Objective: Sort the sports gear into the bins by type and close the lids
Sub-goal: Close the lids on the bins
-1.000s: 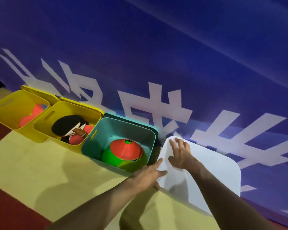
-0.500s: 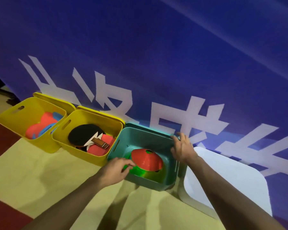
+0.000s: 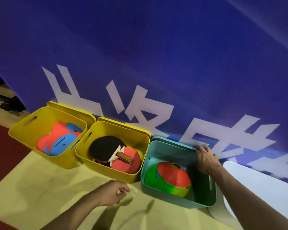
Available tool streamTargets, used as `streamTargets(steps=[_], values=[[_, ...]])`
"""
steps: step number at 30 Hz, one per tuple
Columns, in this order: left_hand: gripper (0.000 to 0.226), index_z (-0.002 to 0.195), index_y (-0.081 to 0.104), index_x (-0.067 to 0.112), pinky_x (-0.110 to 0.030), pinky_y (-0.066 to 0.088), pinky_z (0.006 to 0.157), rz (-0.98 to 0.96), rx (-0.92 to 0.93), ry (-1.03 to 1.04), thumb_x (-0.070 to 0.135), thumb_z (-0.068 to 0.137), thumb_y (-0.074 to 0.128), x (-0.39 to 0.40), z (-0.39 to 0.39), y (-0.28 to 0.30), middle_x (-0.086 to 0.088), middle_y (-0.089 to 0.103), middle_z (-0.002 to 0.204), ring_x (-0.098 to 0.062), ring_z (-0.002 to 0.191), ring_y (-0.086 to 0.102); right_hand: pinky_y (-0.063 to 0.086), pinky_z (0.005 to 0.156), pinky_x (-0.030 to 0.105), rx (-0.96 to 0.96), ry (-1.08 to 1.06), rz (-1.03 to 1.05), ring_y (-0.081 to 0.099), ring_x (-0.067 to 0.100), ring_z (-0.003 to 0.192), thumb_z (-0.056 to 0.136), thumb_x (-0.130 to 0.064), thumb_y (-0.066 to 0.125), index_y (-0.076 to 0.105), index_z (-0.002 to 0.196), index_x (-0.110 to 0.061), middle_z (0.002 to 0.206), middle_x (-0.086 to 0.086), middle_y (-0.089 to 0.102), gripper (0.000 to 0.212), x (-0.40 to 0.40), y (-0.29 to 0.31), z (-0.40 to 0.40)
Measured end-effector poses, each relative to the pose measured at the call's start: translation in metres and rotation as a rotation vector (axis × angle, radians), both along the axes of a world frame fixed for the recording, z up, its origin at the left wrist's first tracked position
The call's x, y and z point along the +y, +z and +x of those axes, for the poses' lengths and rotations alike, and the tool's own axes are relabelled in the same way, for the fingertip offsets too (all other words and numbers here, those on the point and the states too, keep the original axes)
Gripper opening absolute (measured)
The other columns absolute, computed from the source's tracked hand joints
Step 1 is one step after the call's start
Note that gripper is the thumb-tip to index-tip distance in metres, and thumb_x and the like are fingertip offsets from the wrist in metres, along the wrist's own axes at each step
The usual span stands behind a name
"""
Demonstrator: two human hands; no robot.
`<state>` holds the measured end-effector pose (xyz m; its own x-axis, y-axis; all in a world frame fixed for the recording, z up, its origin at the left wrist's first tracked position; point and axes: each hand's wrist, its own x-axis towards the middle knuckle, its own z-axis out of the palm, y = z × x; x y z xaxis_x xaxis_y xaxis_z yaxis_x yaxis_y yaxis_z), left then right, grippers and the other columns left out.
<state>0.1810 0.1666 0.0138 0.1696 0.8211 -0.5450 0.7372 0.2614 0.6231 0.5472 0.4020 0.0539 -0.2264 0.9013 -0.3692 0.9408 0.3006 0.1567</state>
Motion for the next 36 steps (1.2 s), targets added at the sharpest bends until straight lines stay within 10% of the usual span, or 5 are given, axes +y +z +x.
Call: streamTargets(steps=[6, 14, 23, 30, 36], values=[[0.026, 0.085, 0.059, 0.062, -0.019, 0.052, 0.081, -0.042, -0.076, -0.125, 0.038, 0.093, 0.053, 0.02, 0.033, -0.007, 0.03, 0.065, 0.101, 0.003, 0.088, 0.068, 0.04, 0.109, 0.052, 0.074, 0.04, 0.055, 0.028, 0.03, 0.144, 0.096, -0.024, 0.046, 0.042, 0.15, -0.015, 0.16, 0.001, 0.025, 0.054, 0.005, 0.011, 0.006], [0.024, 0.124, 0.064, 0.027, -0.028, 0.06, 0.067, -0.122, -0.252, 0.038, 0.032, 0.103, 0.054, 0.028, 0.058, -0.011, 0.009, 0.058, 0.125, -0.013, 0.094, 0.074, 0.054, 0.095, 0.052, 0.332, 0.144, 0.394, 0.053, 0.041, 0.117, 0.081, -0.006, 0.079, 0.062, 0.13, 0.0, 0.136, 0.018, 0.057, 0.053, -0.04, 0.066, 0.037], [0.029, 0.121, 0.065, 0.02, -0.042, 0.063, 0.081, -0.23, -0.371, 0.384, 0.039, 0.105, 0.051, 0.037, 0.052, 0.004, 0.003, 0.062, 0.129, -0.017, 0.099, 0.073, 0.05, 0.103, 0.047, 0.427, 0.205, 0.525, 0.048, 0.035, 0.12, 0.087, -0.007, 0.07, 0.066, 0.128, -0.008, 0.143, 0.008, 0.053, 0.042, -0.135, 0.041, 0.059], [0.077, 0.12, 0.062, 0.014, -0.041, 0.063, 0.073, -0.326, -0.366, 0.507, 0.073, 0.097, 0.02, 0.049, 0.052, 0.024, -0.007, 0.073, 0.117, -0.024, 0.09, 0.077, 0.047, 0.099, 0.056, 0.415, 0.193, 0.402, 0.048, 0.035, 0.12, 0.082, -0.008, 0.069, 0.067, 0.126, -0.015, 0.143, 0.004, 0.049, 0.045, -0.189, -0.012, 0.053], [0.066, 0.126, 0.054, 0.017, -0.034, 0.06, 0.065, -0.27, -0.268, 0.478, 0.072, 0.097, 0.033, 0.061, 0.059, 0.029, -0.007, 0.079, 0.095, -0.024, 0.077, 0.077, 0.042, 0.104, 0.059, 0.393, 0.122, 0.259, 0.045, 0.029, 0.121, 0.083, -0.005, 0.047, 0.063, 0.129, -0.021, 0.146, -0.004, 0.043, 0.052, -0.206, -0.042, 0.05]])
